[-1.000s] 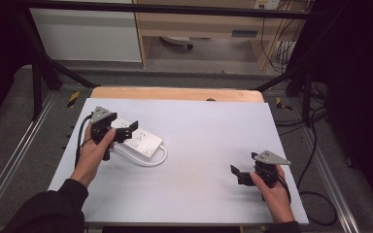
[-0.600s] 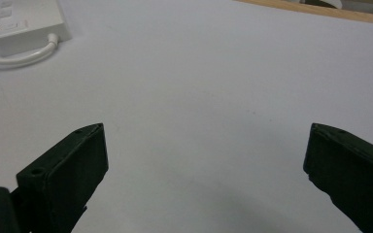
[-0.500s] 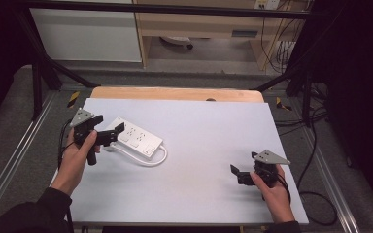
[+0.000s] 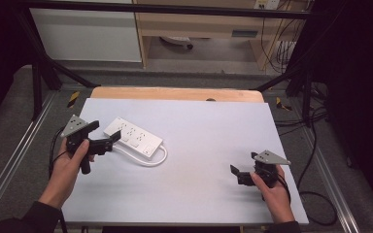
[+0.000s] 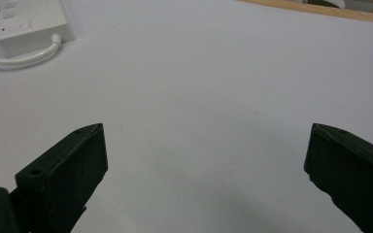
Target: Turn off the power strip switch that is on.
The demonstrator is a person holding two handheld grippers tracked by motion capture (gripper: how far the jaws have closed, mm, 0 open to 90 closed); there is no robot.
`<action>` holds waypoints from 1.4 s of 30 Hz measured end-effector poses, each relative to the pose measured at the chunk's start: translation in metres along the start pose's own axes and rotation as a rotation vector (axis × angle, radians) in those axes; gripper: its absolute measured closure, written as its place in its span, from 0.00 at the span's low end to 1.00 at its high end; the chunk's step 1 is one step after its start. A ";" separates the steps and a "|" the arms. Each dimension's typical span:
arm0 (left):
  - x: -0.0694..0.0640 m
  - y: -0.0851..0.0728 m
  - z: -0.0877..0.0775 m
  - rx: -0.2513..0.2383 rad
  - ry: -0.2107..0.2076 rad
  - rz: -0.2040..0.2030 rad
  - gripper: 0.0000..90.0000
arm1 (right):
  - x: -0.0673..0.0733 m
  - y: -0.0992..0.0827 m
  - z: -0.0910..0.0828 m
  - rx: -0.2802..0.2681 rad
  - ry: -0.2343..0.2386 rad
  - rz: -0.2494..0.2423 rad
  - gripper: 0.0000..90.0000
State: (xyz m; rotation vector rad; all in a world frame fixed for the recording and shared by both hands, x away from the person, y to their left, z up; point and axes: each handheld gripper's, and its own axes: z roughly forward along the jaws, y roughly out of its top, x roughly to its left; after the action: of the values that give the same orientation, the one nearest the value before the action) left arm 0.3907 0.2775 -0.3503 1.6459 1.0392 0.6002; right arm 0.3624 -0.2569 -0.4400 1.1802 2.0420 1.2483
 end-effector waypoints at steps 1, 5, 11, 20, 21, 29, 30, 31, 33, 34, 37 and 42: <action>0.000 -0.001 -0.004 0.001 -0.003 0.002 0.06 | 0.000 0.000 0.000 0.001 0.001 0.000 0.03; -0.001 -0.004 -0.015 -0.003 0.008 0.001 0.06 | 0.000 0.000 0.000 0.000 0.000 -0.001 0.03; 0.003 -0.011 -0.033 -0.017 0.006 -0.019 0.06 | 0.000 0.000 0.000 0.001 0.000 -0.001 0.03; 0.010 -0.028 -0.051 -0.026 0.011 -0.052 0.06 | 0.000 0.000 0.000 0.003 -0.002 -0.001 0.03; 0.010 -0.030 -0.052 -0.024 0.011 -0.048 0.06 | 0.000 0.000 0.000 0.003 -0.002 0.000 0.03; 0.007 -0.049 -0.055 0.004 0.014 -0.050 0.06 | 0.000 0.000 0.000 0.002 -0.002 0.000 0.03; 0.007 -0.051 -0.055 0.006 0.015 -0.049 0.07 | 0.000 0.000 0.000 0.002 -0.002 0.000 0.03; 0.006 -0.054 -0.055 0.009 0.013 -0.052 0.07 | 0.000 0.000 0.000 0.002 -0.003 -0.002 0.03; 0.005 -0.059 -0.054 0.017 0.008 -0.049 0.07 | 0.000 0.000 0.000 0.003 -0.003 -0.001 0.03; 0.004 -0.060 -0.054 0.025 0.008 -0.046 0.07 | 0.000 0.000 0.000 0.002 -0.003 0.001 0.03; 0.002 -0.068 -0.053 0.036 0.005 -0.048 0.07 | 0.000 0.000 0.000 0.004 -0.005 0.003 0.03; -0.001 -0.080 -0.050 0.081 -0.008 -0.064 0.07 | 0.000 -0.001 0.000 0.004 -0.007 -0.001 0.03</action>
State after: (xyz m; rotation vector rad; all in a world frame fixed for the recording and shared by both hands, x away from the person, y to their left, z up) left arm 0.3233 0.3081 -0.4093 1.6774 1.1188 0.5144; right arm 0.3620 -0.2573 -0.4404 1.1833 2.0412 1.2384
